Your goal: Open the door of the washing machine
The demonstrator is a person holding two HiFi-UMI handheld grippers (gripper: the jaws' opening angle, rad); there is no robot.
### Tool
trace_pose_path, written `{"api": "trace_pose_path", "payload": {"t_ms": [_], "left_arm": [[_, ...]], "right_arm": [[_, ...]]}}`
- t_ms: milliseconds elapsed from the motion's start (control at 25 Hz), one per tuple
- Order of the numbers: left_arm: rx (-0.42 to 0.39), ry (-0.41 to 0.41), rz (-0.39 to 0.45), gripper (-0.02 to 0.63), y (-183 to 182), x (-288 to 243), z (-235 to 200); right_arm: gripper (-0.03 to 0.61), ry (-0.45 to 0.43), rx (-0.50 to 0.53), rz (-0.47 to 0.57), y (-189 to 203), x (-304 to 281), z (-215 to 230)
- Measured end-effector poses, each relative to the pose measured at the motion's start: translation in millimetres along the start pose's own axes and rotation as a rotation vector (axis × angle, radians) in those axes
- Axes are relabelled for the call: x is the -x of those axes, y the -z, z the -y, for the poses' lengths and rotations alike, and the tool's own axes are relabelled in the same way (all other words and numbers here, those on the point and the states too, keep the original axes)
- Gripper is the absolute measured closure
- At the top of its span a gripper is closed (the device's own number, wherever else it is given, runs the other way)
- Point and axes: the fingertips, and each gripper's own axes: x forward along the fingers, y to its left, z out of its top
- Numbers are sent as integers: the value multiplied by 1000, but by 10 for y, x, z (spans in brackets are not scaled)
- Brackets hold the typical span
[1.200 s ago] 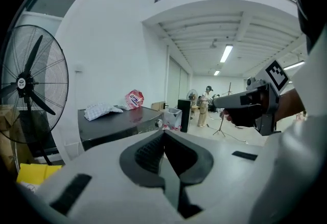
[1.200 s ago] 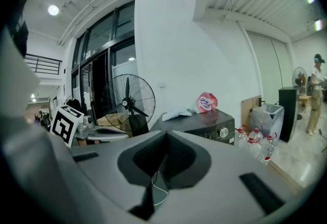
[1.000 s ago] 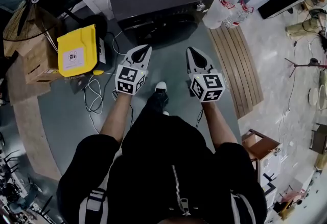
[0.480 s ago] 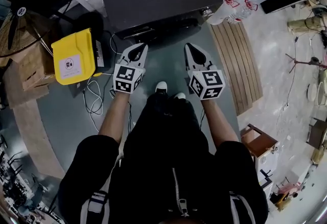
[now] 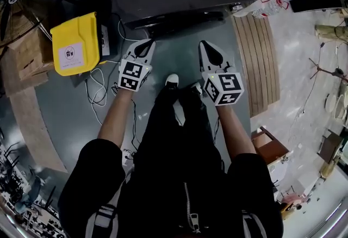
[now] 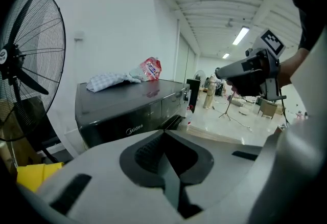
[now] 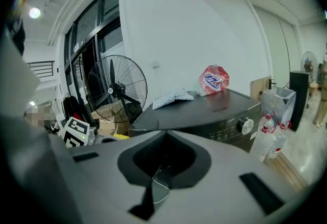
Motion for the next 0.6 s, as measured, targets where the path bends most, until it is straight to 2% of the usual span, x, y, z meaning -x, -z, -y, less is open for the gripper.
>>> {"api": "trace_pose_path", "payload": {"t_ms": [120,160,200,320,480,600], "left_arm": [[-4,-11,-29,607,242,-166,-135],[2,-9,-38,544,312,-227,-161],[12,-4,-48,509,379,-288,-175],[32,15,-85,502,584,-489,-196],[75,55,-128,426,914,-785,-210],[118,77,-152,402,1156,-1006,-247]], "right_arm": [[574,-3,-11,-15,113,-136,39],[574,-4,-17,-21,158,-171,61],[574,-5,-23,-28,204,-198,84],[574,-11,-31,-50,327,-248,151],[574,-18,-22,-80,482,-285,227],[574,-11,-26,-97,566,-305,310]]}}
